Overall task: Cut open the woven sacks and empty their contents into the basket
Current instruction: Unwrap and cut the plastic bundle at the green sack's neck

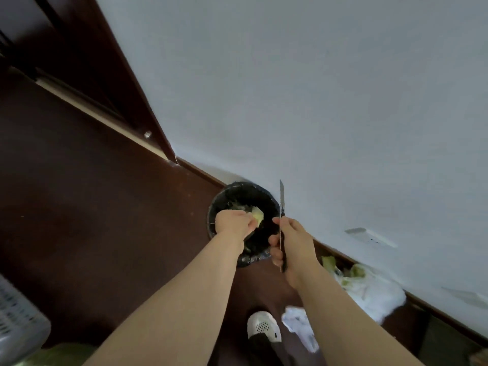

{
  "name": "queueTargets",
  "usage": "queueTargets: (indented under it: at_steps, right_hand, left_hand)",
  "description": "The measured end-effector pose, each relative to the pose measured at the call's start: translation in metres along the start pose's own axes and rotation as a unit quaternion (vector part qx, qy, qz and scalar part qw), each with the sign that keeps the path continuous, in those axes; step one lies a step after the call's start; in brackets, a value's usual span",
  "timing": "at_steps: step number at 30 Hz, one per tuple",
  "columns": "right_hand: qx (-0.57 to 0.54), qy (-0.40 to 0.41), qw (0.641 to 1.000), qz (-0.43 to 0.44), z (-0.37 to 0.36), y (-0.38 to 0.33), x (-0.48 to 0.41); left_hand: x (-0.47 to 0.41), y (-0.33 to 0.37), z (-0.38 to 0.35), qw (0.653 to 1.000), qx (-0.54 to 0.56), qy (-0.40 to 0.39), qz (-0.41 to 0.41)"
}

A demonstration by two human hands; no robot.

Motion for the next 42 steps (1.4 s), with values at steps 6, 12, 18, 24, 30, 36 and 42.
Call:
queueTargets:
  at_steps: [6,12,18,24,30,36,42]
  right_hand:
    - [0.076,-0.046,0.995,-0.048,-0.005,-0.009,-0.008]
    - [0.129,-0.158,0.977,-0.067,-0.060,-0.022,0.017]
    - [0.241,-0.242,0.938,-0.058,-0.138,-0.003,0.078]
    - [0.300,-0.343,0.887,-0.071,-0.204,0.063,0.148]
    - [0.338,-0.457,0.819,-0.080,-0.257,0.169,0.242]
    - [0.314,-0.518,0.784,-0.137,-0.304,0.276,0.329]
    - [0.339,-0.533,0.763,-0.135,-0.348,0.365,0.382]
  left_hand:
    - [0.000,-0.009,0.012,0.989,0.135,0.050,0.030]
    - [0.033,-0.019,0.077,0.974,0.189,0.121,0.035]
    - [0.071,-0.025,0.153,0.952,0.271,0.141,0.008]
    - [0.119,-0.068,0.251,0.908,0.373,0.190,-0.005]
    - [0.169,-0.161,0.371,0.842,0.474,0.256,-0.010]
    - [0.196,-0.263,0.477,0.798,0.522,0.301,0.006]
    - [0.193,-0.338,0.574,0.772,0.544,0.325,0.051]
Point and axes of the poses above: each hand's wrist, its own x-axis away from the middle knuckle, its own z-axis out of the back of the hand, y = z × x, the point moved 8 cm from there along -x, towards the middle knuckle, and after that the axes turned 4 degrees about z, right-handed, at the moved point
